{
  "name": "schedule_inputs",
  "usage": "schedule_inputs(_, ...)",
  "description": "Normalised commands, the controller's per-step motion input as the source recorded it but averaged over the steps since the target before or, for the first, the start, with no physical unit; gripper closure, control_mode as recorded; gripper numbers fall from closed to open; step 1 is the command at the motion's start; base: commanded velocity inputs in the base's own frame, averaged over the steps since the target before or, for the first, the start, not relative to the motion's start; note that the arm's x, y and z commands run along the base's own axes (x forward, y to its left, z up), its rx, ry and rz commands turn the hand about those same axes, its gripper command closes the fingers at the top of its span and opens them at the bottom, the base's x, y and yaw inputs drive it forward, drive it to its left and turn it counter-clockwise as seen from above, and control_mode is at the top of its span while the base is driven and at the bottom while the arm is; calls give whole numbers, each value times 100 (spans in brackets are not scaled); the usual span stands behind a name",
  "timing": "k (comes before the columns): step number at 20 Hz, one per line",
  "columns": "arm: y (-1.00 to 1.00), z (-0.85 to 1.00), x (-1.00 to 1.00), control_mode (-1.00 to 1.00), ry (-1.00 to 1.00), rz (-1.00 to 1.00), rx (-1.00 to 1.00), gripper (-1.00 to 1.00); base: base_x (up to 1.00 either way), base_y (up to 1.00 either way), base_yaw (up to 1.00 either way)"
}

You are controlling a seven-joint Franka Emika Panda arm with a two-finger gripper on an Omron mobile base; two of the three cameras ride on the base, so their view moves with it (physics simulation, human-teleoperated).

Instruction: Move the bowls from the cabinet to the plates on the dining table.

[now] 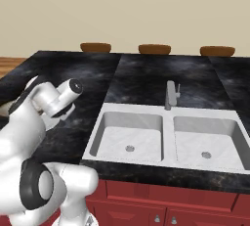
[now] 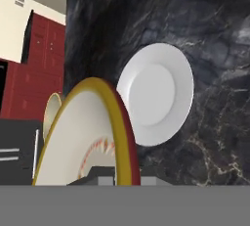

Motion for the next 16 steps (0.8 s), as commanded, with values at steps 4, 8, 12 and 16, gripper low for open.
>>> schedule_inputs(4, 28, -11, 43, -100, 0, 11, -4, 100, 0, 0, 0)
schedule_inputs(8, 33, -6, 28, -100, 0, 7, -5, 100, 0, 0, 0)
schedule_inputs(12, 26, -9, 16, -100, 0, 1, -8, 100, 0, 0, 0)
schedule_inputs(16, 15, -11, 0, -100, -7, 0, -8, 100, 0, 0, 0)
